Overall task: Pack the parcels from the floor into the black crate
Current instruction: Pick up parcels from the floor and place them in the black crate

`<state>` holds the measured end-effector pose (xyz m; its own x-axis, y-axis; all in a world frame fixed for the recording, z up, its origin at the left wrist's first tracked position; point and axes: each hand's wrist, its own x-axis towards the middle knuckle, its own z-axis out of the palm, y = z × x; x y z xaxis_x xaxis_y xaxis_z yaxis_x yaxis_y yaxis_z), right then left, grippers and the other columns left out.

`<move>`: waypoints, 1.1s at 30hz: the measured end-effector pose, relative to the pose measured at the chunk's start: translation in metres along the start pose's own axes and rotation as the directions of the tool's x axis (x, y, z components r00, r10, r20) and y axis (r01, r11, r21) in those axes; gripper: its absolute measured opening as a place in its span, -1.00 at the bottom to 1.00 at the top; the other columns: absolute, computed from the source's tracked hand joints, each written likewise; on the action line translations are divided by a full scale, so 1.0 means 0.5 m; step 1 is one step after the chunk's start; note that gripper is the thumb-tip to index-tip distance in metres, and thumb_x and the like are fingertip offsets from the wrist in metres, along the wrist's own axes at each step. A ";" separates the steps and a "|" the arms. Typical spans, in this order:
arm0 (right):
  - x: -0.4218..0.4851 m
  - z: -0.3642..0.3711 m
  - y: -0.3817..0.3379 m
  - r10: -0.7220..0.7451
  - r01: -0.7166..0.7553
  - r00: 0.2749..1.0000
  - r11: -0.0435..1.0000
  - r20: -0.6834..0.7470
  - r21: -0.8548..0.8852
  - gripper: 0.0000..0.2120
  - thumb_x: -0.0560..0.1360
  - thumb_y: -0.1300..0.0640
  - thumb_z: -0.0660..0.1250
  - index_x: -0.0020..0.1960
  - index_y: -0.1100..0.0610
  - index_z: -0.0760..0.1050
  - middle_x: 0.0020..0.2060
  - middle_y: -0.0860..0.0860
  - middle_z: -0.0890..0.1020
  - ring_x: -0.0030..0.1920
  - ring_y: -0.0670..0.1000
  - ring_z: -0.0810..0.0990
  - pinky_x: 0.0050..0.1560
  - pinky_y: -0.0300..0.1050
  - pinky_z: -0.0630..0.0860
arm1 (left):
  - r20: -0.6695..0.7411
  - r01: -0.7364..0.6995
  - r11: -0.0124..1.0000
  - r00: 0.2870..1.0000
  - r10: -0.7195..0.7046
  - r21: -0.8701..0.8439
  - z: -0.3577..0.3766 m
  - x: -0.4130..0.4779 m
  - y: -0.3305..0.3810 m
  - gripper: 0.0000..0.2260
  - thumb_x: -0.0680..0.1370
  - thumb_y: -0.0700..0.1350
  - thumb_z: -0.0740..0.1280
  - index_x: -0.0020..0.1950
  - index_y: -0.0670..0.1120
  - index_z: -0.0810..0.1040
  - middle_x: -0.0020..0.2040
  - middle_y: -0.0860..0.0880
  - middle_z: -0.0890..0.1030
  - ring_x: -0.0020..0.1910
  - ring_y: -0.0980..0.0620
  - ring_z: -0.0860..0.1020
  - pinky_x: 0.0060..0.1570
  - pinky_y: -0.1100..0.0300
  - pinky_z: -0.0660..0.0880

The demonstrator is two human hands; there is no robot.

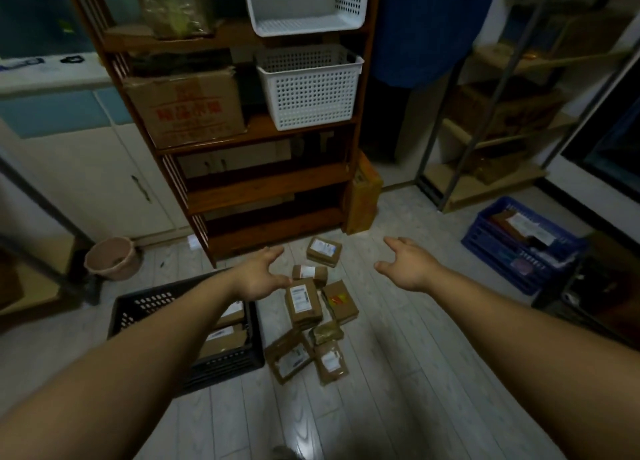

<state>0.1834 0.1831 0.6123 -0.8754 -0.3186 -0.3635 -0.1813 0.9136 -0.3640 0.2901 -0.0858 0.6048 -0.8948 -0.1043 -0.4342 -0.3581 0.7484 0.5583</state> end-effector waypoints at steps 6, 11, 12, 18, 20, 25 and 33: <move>0.066 0.037 0.000 -0.010 0.007 0.994 0.999 0.112 0.031 -0.29 0.52 -0.15 0.24 0.54 0.07 0.03 0.52 0.10 0.10 0.47 0.14 0.17 0.43 -0.03 0.18 | 0.041 0.072 0.995 0.997 -0.070 -0.064 -0.008 0.081 -0.070 -0.29 0.49 0.10 0.32 0.52 0.06 0.00 0.54 -0.08 0.04 0.47 -0.13 0.13 0.42 -0.10 0.16; 0.158 0.090 0.014 0.019 -0.026 0.982 0.999 0.190 0.037 -0.30 0.53 -0.13 0.25 0.53 0.11 0.05 0.51 0.12 0.15 0.46 0.13 0.21 0.40 -0.06 0.19 | 0.037 0.167 0.972 0.986 -0.163 -0.165 0.015 0.141 -0.150 -0.33 0.49 0.04 0.34 0.51 -0.03 0.10 0.51 -0.09 0.17 0.45 -0.09 0.19 0.41 -0.03 0.20; 0.179 0.108 0.015 0.017 -0.026 0.978 0.999 0.210 0.041 -0.31 0.53 -0.12 0.25 0.53 0.12 0.07 0.50 0.13 0.18 0.45 0.13 0.23 0.39 -0.07 0.20 | 0.038 0.188 0.966 0.982 -0.184 -0.177 0.028 0.148 -0.169 -0.35 0.49 0.02 0.34 0.50 -0.04 0.14 0.49 -0.09 0.22 0.42 -0.08 0.24 0.39 0.02 0.23; 0.298 0.236 0.005 -0.111 0.099 0.923 0.994 0.367 0.051 -0.51 0.51 -0.06 0.31 0.38 0.09 0.35 0.31 0.13 0.46 0.21 0.11 0.48 0.10 -0.14 0.37 | 0.003 0.283 0.894 0.954 -0.300 -0.347 0.121 0.170 -0.275 -0.55 0.50 -0.06 0.36 0.36 -0.05 0.35 0.39 -0.07 0.36 0.27 0.11 0.35 0.13 0.41 0.34; 0.348 0.283 0.006 -0.182 0.147 0.892 0.982 0.413 0.115 -0.64 0.49 -0.09 0.30 0.26 -0.11 0.39 0.23 0.05 0.53 0.00 -0.05 0.50 -0.07 -0.26 0.37 | 0.008 0.327 0.879 0.938 -0.346 -0.347 0.164 0.191 -0.308 -0.52 0.49 0.00 0.35 0.36 -0.10 0.37 0.38 -0.07 0.37 0.34 -0.02 0.34 0.30 0.14 0.33; 0.472 0.429 0.042 -0.287 0.217 0.825 0.956 0.487 0.196 -0.59 0.49 -0.04 0.33 0.29 -0.24 0.29 0.16 -0.17 0.40 0.04 -0.26 0.40 -0.01 -0.48 0.35 | 0.060 0.483 0.721 0.848 -0.527 -0.497 0.317 0.279 -0.390 -0.53 0.52 -0.12 0.33 0.40 -0.09 0.30 0.21 0.05 0.41 0.02 0.24 0.40 -0.16 0.55 0.30; 0.664 0.774 0.128 -0.228 0.179 0.799 0.974 0.556 0.142 -0.51 0.53 0.01 0.29 0.41 -0.13 0.23 0.25 -0.04 0.42 0.02 -0.07 0.45 0.02 -0.14 0.46 | 0.037 0.571 0.644 0.762 -0.647 -0.509 0.574 0.465 -0.561 -0.45 0.53 -0.06 0.31 0.48 -0.06 0.19 0.44 -0.12 0.31 0.36 -0.08 0.33 0.16 0.21 0.29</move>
<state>0.0546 0.0380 0.1364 -0.4093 -0.6034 -0.6844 -0.2692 0.7966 -0.5413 0.2590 -0.1322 0.1441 -0.4399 -0.5394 -0.7180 -0.8776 0.0886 0.4712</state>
